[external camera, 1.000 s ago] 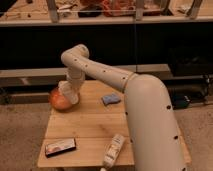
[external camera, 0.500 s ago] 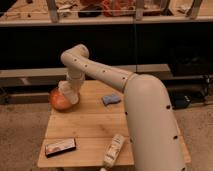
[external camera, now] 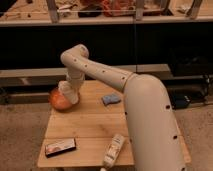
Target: Place the ceramic cup in the ceramic bowl
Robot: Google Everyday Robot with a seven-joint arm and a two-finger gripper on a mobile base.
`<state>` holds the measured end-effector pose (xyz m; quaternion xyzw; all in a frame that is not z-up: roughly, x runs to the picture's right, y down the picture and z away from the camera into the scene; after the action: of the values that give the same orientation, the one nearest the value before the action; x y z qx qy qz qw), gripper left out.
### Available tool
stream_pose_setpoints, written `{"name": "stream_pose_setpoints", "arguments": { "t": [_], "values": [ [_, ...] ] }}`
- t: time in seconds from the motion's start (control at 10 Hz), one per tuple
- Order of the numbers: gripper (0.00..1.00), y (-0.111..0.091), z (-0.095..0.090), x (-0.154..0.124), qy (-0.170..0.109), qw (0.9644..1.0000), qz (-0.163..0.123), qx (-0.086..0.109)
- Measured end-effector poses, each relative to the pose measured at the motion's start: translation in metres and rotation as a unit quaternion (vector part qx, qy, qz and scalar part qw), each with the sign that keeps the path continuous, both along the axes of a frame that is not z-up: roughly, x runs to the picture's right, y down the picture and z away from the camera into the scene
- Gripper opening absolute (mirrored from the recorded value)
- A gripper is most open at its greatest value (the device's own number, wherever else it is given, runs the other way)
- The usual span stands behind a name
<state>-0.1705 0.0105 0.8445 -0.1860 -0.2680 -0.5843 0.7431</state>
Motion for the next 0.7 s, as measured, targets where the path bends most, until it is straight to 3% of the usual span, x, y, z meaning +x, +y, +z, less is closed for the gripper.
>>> {"name": "stream_pose_setpoints", "arguments": {
  "t": [0.7],
  "values": [
    [0.28,-0.0005,0.0015,-0.0006,-0.001,1.0000,-0.004,0.003]
  ]
}}
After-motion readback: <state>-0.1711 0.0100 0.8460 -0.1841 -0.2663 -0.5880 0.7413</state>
